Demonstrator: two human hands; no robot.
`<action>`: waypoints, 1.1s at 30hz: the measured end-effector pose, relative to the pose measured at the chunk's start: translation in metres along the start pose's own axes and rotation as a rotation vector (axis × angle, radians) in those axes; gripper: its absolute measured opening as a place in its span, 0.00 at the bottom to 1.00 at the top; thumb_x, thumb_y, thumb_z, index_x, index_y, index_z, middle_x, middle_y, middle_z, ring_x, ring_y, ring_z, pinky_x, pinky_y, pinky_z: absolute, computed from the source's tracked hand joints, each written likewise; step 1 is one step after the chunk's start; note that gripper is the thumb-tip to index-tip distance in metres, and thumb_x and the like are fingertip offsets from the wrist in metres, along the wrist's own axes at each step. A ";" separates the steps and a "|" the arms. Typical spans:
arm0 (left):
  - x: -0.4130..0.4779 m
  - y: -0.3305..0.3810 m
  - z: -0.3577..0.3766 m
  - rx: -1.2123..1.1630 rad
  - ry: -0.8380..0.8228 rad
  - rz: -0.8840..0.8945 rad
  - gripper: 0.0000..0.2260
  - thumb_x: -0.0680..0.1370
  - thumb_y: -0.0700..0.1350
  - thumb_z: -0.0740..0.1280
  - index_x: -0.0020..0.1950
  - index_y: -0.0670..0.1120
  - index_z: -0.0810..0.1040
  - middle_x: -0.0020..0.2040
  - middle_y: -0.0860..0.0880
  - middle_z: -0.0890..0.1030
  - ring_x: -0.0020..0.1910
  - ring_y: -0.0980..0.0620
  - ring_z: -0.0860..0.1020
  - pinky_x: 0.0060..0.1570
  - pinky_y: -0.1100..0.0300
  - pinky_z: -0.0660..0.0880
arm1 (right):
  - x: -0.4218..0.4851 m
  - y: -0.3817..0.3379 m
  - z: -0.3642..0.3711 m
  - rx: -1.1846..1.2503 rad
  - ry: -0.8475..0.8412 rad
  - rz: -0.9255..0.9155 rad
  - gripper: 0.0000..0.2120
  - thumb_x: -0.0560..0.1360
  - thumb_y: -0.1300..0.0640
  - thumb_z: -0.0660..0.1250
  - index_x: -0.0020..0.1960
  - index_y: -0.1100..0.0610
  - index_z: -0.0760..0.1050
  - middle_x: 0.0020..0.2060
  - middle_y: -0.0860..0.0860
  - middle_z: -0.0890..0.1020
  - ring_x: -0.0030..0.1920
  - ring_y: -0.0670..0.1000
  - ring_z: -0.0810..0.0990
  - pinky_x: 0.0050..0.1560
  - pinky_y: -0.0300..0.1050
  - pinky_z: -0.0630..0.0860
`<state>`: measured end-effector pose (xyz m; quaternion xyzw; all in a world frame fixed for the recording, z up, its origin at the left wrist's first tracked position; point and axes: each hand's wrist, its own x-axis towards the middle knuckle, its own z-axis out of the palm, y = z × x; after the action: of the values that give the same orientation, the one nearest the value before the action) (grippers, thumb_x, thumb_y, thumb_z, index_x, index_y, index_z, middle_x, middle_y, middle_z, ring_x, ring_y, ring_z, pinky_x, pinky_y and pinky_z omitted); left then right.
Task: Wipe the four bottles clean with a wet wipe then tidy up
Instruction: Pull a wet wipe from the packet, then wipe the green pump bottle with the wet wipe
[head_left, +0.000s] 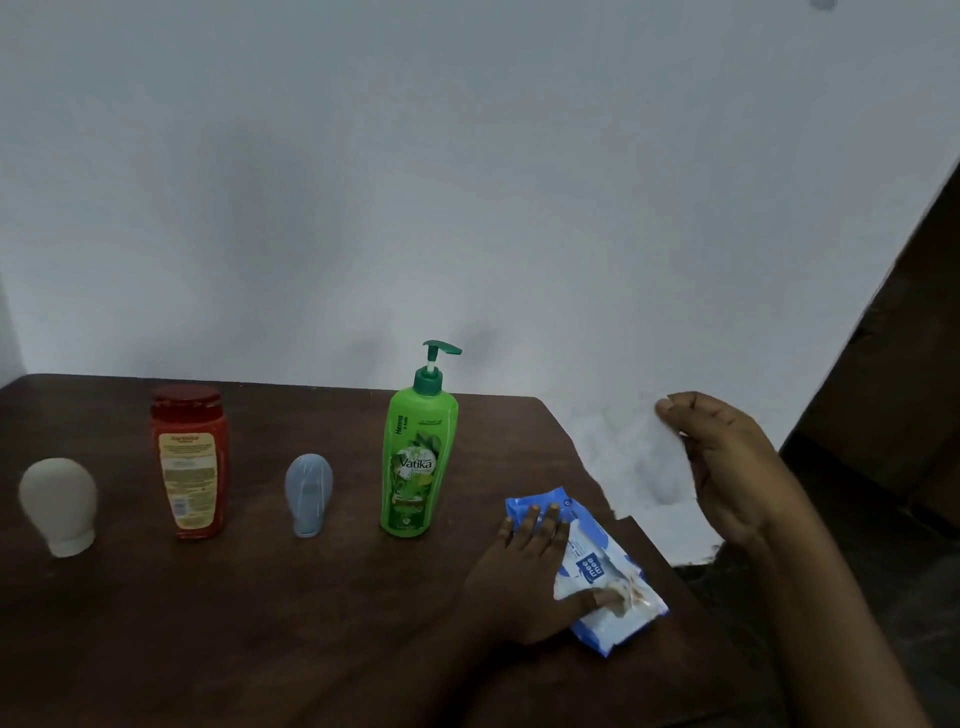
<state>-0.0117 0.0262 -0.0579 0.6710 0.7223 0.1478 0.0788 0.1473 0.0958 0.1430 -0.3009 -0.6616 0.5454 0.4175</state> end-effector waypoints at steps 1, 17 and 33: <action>-0.001 0.000 -0.003 -0.013 0.039 0.009 0.44 0.79 0.76 0.45 0.85 0.49 0.38 0.84 0.51 0.34 0.82 0.48 0.31 0.80 0.45 0.33 | -0.004 -0.002 0.004 0.035 -0.014 0.015 0.11 0.81 0.59 0.66 0.42 0.55 0.83 0.43 0.56 0.85 0.45 0.57 0.81 0.49 0.51 0.76; -0.105 0.041 -0.144 -2.052 0.373 -0.260 0.20 0.83 0.56 0.63 0.52 0.43 0.88 0.50 0.43 0.88 0.46 0.46 0.88 0.48 0.51 0.84 | -0.061 0.007 0.089 0.406 -0.084 0.243 0.15 0.81 0.58 0.64 0.61 0.67 0.80 0.55 0.64 0.85 0.54 0.62 0.84 0.55 0.57 0.82; -0.207 0.025 -0.209 -1.319 0.707 -0.047 0.10 0.79 0.35 0.72 0.60 0.39 0.84 0.53 0.43 0.88 0.54 0.42 0.87 0.56 0.46 0.84 | -0.128 -0.032 0.107 0.375 -0.233 -0.116 0.09 0.76 0.71 0.67 0.55 0.64 0.81 0.50 0.62 0.86 0.48 0.58 0.87 0.44 0.48 0.85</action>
<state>-0.0355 -0.2008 0.1295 0.3815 0.4799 0.7554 0.2312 0.1152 -0.0704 0.1394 -0.1147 -0.6086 0.6649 0.4176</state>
